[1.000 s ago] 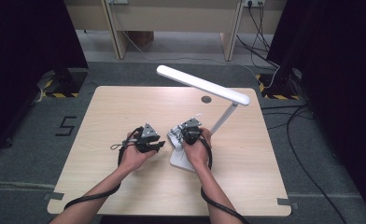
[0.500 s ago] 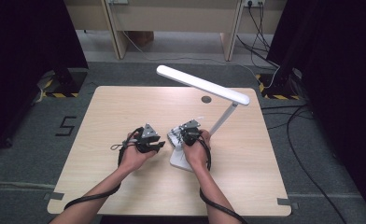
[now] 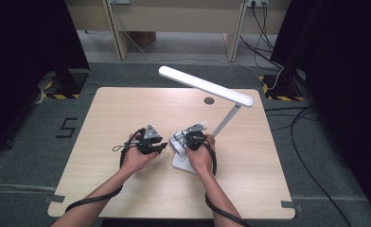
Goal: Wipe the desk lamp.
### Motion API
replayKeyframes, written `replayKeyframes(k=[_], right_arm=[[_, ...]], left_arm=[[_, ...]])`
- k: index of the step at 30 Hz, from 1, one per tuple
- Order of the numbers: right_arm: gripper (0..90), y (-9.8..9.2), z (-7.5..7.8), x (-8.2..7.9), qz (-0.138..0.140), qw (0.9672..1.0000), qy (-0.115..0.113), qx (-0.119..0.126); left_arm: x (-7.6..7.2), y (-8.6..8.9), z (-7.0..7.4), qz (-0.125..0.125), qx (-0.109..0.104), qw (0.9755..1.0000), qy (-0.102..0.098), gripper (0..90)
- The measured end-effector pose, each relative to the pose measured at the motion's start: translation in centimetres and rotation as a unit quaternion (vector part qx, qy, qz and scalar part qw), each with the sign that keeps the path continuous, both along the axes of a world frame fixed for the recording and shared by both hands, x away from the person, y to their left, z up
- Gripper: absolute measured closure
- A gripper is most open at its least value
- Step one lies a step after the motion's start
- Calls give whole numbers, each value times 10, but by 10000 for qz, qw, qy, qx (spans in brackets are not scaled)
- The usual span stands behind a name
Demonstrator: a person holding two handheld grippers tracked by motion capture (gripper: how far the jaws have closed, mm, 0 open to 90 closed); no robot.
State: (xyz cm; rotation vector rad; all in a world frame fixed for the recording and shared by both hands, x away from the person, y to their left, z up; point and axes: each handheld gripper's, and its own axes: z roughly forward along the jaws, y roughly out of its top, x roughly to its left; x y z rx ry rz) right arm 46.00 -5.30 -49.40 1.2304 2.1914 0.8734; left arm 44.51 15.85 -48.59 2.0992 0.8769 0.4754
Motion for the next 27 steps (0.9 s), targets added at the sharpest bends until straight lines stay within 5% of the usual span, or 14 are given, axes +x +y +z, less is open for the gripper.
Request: replayKeyframes(k=[27], right_arm=[[816, -13, 6, -54, 804, 9965, 183, 101]], left_arm=[[0, 1, 2, 10, 37, 10000, -29, 641]])
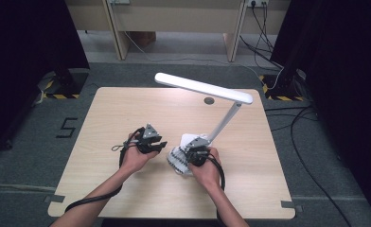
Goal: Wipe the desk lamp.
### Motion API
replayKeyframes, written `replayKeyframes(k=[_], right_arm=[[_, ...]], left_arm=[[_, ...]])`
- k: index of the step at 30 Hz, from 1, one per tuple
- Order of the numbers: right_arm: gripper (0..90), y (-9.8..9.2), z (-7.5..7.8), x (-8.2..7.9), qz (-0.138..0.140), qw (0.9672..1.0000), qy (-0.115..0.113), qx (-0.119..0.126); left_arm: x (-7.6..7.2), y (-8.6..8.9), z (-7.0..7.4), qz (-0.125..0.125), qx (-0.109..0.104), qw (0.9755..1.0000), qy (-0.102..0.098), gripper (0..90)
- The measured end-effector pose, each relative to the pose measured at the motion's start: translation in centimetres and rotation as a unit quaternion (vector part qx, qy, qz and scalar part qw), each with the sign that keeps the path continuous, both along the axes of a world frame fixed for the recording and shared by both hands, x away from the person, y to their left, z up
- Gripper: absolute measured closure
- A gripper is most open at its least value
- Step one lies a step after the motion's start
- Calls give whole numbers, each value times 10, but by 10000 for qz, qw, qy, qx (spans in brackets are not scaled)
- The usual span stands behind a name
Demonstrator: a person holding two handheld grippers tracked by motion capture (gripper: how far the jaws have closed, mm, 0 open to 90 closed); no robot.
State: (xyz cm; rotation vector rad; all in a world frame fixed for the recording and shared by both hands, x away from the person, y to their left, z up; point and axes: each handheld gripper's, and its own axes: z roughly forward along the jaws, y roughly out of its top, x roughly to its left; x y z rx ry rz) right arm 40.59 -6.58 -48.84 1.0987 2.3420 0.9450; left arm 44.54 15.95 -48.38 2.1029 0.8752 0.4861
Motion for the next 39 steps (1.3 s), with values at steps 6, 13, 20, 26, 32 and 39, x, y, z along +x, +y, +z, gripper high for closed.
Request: replayKeyframes(k=[6, 13, 20, 26, 32, 39], right_arm=[[816, -2, 2, -12, 95, 9999, 56, 70], [815, -8, 5, -28, 226, 9996, 161, 103], [810, -24, 11, -39, 152, 9996, 129, 184], [809, -46, 17, -47, -108, 9995, 76, 284], [808, -78, 22, -47, -505, 9981, -23, 350], [804, -120, 24, -36, -1199, 9920, -122, 377]], left_arm=[[0, 0, 0, -10, -11, 10000, -1, 640], [-1, 0, 0, -6, -8, 10000, -9, 638], [-1, 0, 0, -10, -1, 10000, -7, 637], [-2, 2, 1, -4, 31, 10000, -16, 636], [-2, 3, 1, 14, 29, 10000, -24, 635], [-2, 2, 0, 5, 20, 10000, -20, 634]])
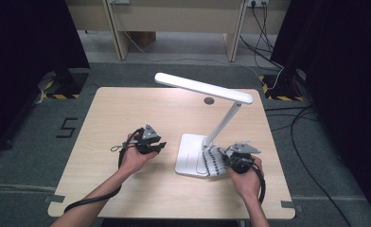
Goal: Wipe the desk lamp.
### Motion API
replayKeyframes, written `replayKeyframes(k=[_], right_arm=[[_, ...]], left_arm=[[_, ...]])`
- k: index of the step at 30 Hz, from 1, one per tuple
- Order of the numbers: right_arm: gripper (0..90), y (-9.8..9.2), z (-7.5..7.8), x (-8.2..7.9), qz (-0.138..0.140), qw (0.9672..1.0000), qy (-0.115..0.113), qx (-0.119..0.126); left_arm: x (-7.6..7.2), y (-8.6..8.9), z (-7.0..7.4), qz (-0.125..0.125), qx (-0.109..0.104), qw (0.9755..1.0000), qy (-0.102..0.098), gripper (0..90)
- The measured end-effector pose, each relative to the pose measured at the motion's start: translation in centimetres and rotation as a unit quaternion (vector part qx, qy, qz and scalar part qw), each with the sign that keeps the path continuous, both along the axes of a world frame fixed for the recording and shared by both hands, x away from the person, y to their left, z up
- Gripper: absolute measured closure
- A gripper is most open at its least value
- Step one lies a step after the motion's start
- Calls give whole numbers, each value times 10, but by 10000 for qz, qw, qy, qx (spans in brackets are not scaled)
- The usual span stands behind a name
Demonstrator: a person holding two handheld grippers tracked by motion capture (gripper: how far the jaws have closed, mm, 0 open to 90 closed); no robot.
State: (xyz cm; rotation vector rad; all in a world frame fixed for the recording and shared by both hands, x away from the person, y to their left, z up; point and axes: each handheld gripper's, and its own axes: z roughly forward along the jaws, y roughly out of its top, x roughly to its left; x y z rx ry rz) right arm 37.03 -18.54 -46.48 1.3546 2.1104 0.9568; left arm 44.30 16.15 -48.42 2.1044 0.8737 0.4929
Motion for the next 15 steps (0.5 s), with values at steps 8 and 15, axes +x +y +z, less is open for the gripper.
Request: replayKeyframes(k=[8, 15], right_arm=[[782, -32, -4, 28, -773, 9970, -105, -19], [754, -35, -16, 48, -960, 9953, -147, 59]], left_arm=[[-1, -2, -1, -25, 9, 10000, 17, 632], [0, -1, -1, -17, 19, 10000, 30, 632]])
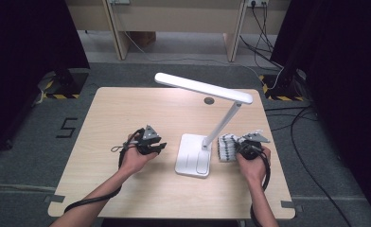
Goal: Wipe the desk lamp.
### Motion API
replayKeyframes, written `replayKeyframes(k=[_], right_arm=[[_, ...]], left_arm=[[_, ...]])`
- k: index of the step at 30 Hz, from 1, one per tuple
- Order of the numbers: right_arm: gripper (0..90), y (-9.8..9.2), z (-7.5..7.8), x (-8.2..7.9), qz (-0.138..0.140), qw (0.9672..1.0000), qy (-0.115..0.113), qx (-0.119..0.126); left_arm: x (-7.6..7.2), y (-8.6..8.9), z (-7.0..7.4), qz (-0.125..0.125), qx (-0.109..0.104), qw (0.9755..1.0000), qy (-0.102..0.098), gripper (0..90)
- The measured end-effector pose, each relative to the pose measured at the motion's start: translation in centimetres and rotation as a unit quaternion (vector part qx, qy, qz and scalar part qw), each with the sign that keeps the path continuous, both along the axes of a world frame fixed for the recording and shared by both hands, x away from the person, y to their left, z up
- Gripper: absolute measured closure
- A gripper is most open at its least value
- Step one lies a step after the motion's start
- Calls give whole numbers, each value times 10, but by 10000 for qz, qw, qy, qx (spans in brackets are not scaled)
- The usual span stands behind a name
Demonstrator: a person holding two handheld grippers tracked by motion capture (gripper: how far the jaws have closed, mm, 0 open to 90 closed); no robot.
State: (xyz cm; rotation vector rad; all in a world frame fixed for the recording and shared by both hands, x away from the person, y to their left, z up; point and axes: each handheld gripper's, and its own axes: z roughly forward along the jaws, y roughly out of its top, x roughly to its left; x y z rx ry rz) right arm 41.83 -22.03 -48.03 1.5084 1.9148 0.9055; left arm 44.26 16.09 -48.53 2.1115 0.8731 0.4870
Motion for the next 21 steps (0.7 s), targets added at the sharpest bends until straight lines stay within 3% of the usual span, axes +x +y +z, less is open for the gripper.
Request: replayKeyframes(k=[5, 11, 21], right_arm=[[710, -6, -8, 11, -103, 9999, -27, 20], [540, -10, -18, 16, -215, 9997, 3, 113], [424, -21, -6, 6, -435, 9986, -236, 211]], left_arm=[[0, 0, 0, -10, -8, 10000, -4, 632], [0, -1, -1, -27, 18, 10000, -3, 631], [1, 2, 2, -25, 35, 10000, -25, 627]])
